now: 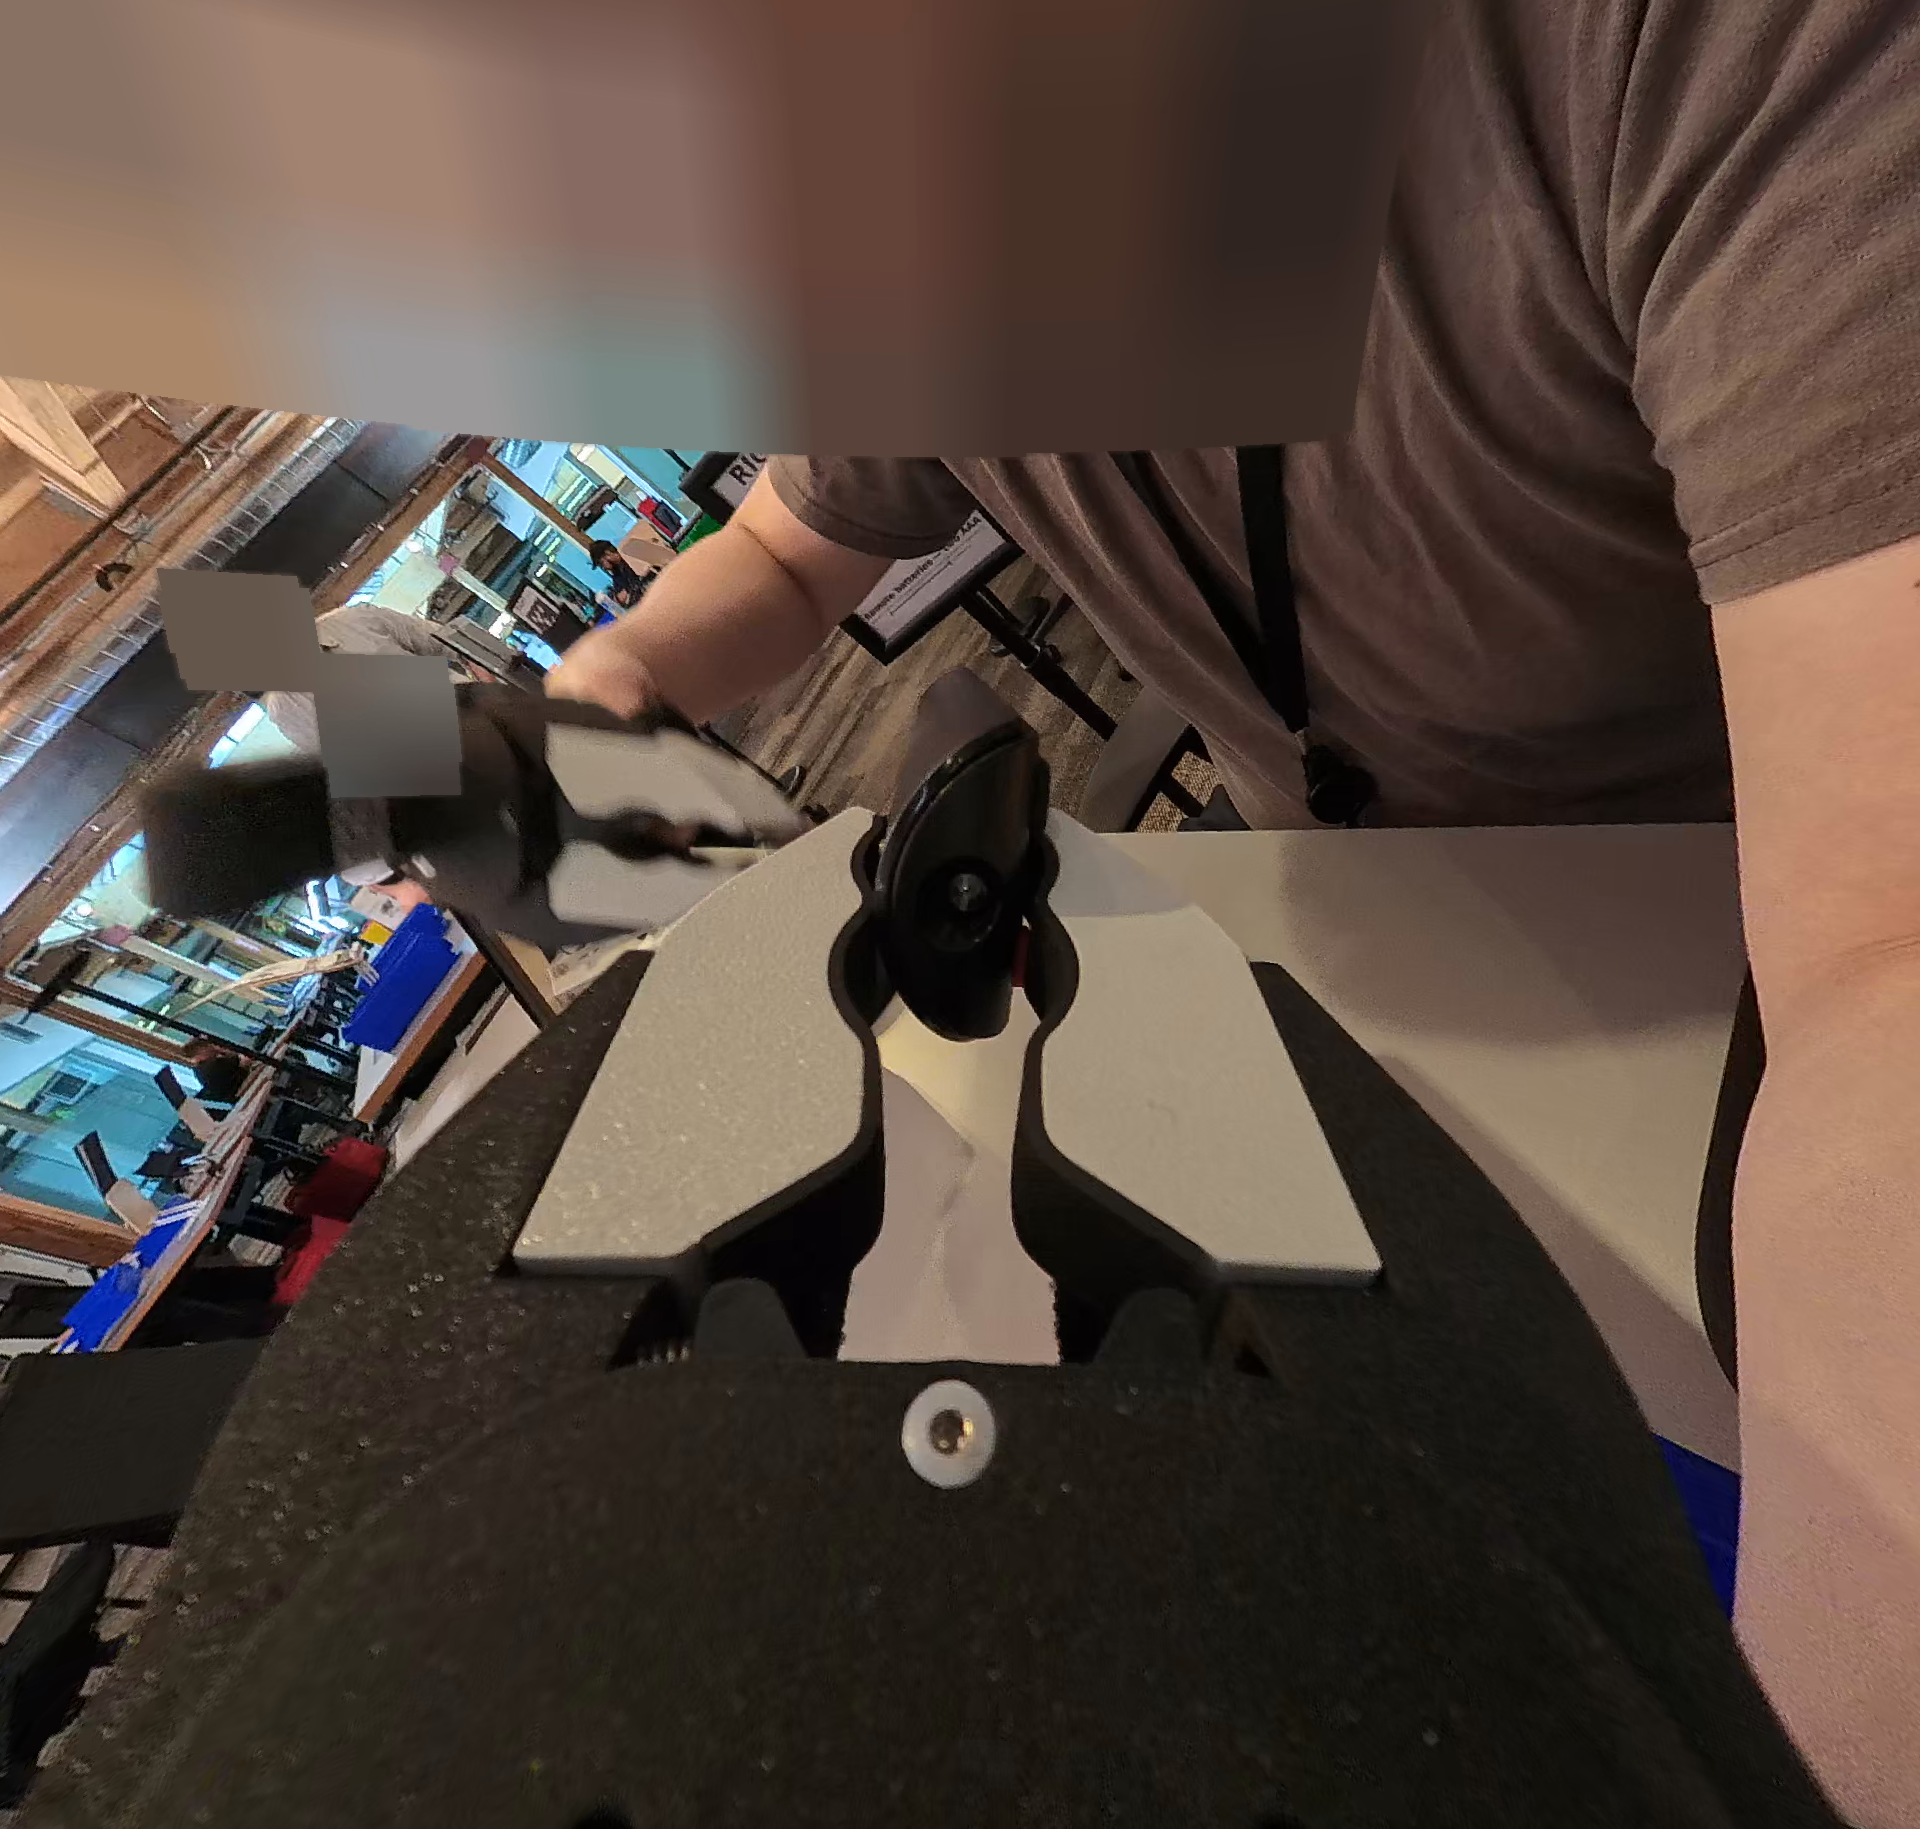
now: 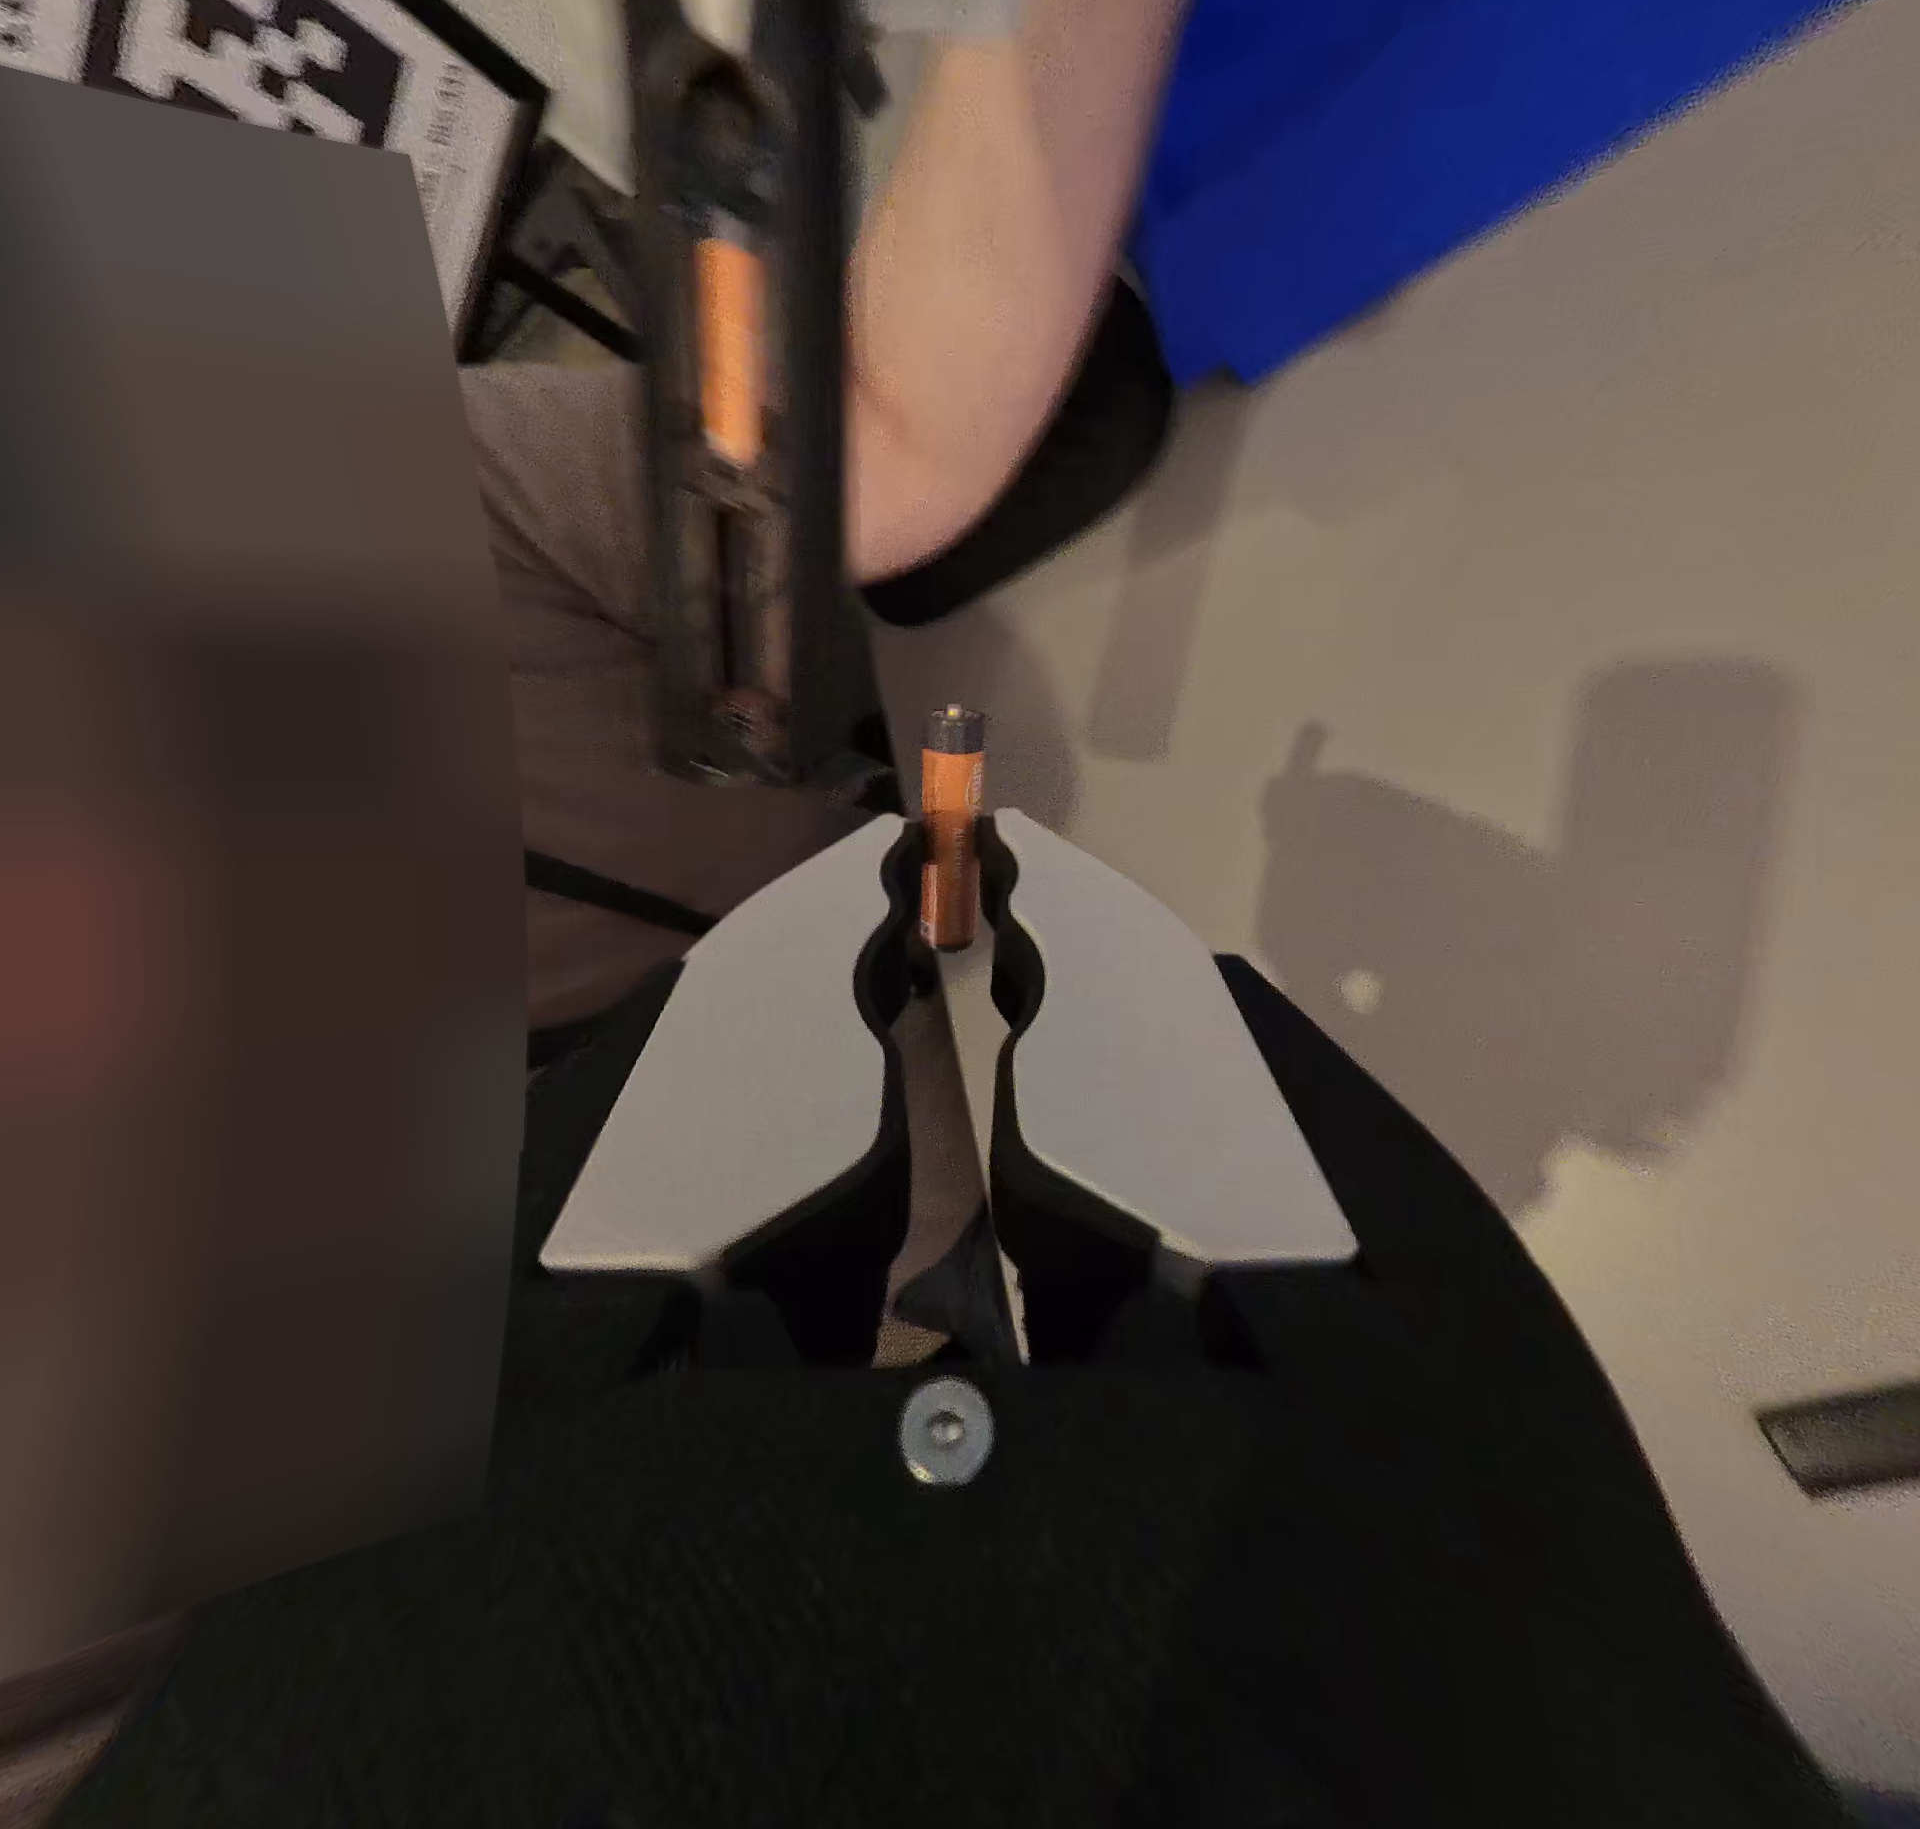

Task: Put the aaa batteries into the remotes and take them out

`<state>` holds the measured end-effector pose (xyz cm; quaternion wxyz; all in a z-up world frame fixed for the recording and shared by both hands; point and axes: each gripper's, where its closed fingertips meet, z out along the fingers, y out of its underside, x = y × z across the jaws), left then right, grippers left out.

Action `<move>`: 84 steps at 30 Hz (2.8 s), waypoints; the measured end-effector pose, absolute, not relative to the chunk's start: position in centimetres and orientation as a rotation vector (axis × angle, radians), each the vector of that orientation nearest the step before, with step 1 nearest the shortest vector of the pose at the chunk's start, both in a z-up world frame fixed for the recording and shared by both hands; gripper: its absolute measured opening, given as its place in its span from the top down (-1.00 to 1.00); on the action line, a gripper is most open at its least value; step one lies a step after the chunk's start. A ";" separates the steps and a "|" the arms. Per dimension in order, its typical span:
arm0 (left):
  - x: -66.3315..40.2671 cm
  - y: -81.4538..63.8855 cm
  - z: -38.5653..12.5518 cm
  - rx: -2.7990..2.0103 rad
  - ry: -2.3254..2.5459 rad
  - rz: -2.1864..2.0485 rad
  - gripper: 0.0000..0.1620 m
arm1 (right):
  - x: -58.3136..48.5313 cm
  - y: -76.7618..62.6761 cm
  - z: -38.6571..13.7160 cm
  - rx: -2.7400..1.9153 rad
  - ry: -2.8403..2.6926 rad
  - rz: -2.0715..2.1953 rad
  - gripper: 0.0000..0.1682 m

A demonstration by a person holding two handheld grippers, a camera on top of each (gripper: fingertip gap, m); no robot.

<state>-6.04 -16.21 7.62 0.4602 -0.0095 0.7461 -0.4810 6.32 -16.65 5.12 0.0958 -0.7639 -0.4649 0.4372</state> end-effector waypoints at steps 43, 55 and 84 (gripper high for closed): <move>-6.6 -16.6 8.2 0.046 1.791 -1.204 0.71 | 0.4 -18.7 7.4 -1.974 -1.203 1.481 0.86; -6.3 -16.0 8.1 0.006 1.787 -1.171 0.71 | 0.2 -18.6 7.4 -1.999 -1.165 1.463 0.86; -6.5 -17.8 8.7 0.066 1.824 -1.080 0.71 | 0.7 -20.3 8.2 -1.893 -1.374 1.405 0.86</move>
